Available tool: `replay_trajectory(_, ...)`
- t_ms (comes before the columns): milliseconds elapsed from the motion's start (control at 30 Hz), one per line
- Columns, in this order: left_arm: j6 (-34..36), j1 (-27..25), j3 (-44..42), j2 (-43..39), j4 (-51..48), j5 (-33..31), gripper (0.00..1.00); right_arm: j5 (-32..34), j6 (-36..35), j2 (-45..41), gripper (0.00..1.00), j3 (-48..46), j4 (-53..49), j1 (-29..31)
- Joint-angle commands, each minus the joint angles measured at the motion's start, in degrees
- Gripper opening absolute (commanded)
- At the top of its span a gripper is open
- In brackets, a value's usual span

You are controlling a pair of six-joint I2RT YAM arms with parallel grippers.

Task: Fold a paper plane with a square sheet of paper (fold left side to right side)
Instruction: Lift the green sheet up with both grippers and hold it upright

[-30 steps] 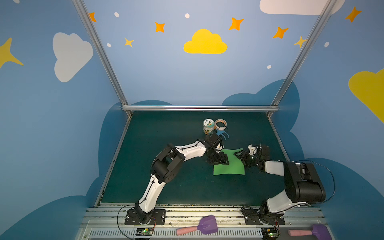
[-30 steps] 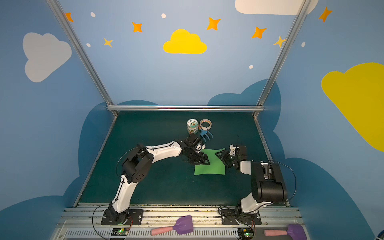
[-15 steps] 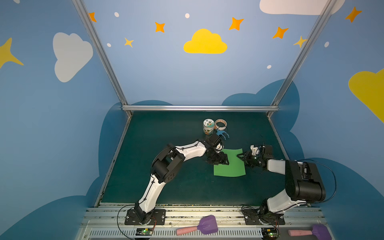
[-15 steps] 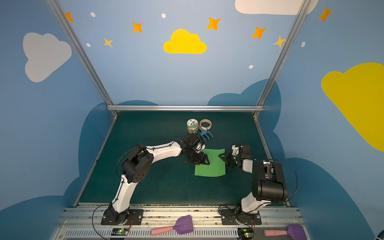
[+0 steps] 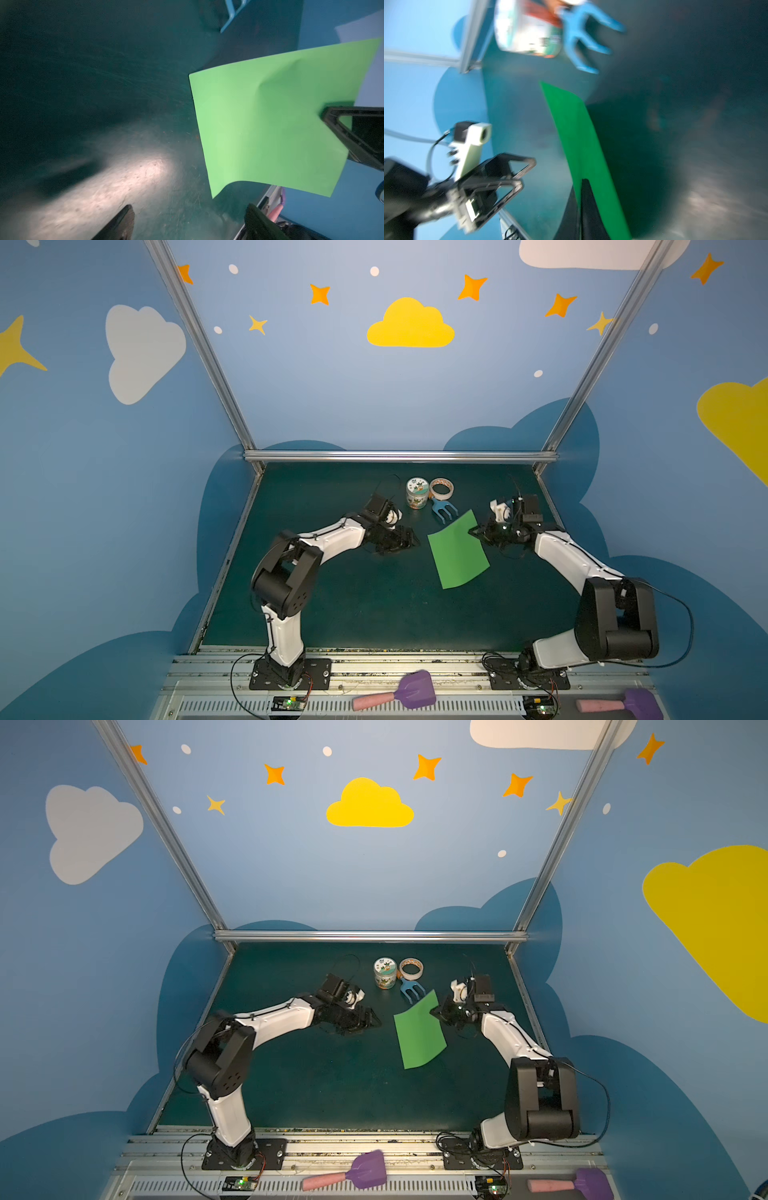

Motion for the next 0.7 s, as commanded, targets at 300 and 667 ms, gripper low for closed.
replay_trajectory(300, -20.33, 5.52, -15.30, -13.40, 40.99, 7.07, 1.00, 0.90, 1.86, 5.41, 0.00, 38.42, -23.14, 13.61)
replay_trajectory(667, -20.82, 6.06, -17.20, -20.40, 45.44, 0.89, 1.00, -3.77, 13.41, 5.51, 0.00, 42.36, -13.30, 15.96)
